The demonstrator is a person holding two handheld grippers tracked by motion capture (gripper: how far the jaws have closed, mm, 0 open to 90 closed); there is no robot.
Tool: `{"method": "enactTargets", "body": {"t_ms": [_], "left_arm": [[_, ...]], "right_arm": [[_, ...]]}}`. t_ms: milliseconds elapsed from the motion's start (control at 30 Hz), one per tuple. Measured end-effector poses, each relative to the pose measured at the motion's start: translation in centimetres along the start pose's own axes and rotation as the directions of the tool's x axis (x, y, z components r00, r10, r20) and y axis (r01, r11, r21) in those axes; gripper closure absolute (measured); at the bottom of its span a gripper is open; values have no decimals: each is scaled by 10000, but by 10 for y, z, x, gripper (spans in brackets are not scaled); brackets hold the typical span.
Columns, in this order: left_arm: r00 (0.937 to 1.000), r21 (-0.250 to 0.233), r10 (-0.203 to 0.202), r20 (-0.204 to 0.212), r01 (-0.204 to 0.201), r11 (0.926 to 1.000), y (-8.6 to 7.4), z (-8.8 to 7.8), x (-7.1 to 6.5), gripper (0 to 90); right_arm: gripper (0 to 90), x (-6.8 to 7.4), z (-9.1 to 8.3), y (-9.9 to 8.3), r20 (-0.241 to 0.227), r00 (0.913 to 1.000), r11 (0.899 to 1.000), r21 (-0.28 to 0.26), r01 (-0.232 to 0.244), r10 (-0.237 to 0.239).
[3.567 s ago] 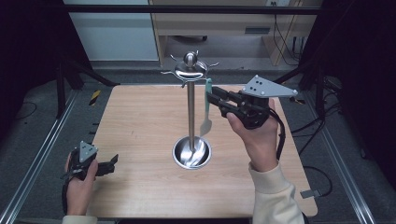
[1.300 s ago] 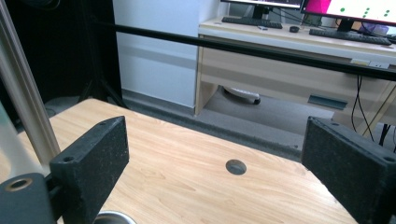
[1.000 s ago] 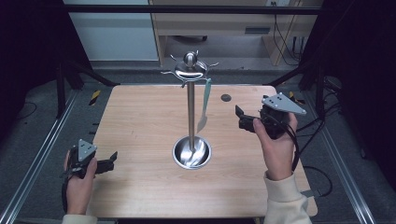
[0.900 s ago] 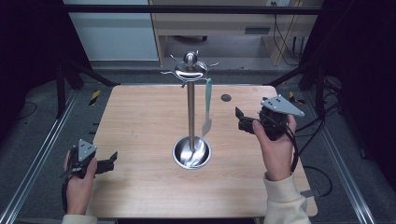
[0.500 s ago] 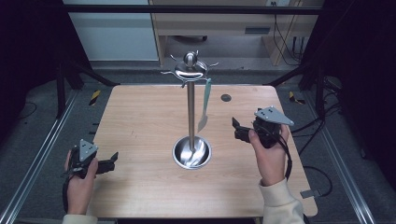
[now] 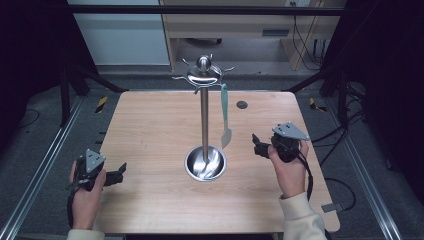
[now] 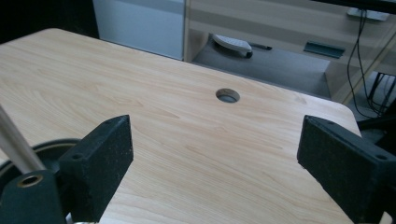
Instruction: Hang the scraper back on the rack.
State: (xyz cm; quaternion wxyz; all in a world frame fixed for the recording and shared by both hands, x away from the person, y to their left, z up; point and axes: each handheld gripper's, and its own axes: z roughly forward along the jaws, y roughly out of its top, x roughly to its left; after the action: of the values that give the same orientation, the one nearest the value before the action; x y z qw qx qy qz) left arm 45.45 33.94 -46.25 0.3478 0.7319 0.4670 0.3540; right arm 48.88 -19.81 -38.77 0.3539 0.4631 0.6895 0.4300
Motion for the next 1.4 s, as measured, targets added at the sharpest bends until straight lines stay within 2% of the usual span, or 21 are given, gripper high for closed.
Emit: {"method": "enactTargets", "body": {"t_ms": [167,467,733,867,1000,1100,1133,1233,1400], "left_arm": [[10000,15,2,0,-2,10000,0,0,0,23],[10000,67,27,55,-28,10000,0,2,-1,22],[10000,110,-14,71,13,9999,-1,2,-1,22],[10000,87,-17,48,17,10000,0,2,-1,22],[10000,107,15,85,-16,9999,0,2,-2,22],[9999,122,62,93,-63,9999,0,3,-3,22],[9999,135,70,101,-71,9999,0,3,-3,22],[10000,154,57,82,-58,9999,0,3,-3,22],[9999,188,55,106,-57,9998,-1,4,-3,22]], "right_arm": [[109,-7,9,-15,104,9999,9991,420,81,-85],[110,-16,25,-37,193,9997,9941,1070,-163,144],[110,-29,35,-58,545,9974,9861,1571,-546,466],[113,-31,43,-67,851,9957,9831,1755,-514,369],[121,-32,48,-70,868,9937,9820,1690,-843,704],[137,-34,52,-72,1191,9914,9830,1683,-738,540],[144,-35,55,-73,1220,9904,9823,1672,-847,646],[215,-37,62,-78,1402,9882,9829,1634,-851,623],[187,-38,64,-79,1306,9879,9833,1502,-1029,834]]}}
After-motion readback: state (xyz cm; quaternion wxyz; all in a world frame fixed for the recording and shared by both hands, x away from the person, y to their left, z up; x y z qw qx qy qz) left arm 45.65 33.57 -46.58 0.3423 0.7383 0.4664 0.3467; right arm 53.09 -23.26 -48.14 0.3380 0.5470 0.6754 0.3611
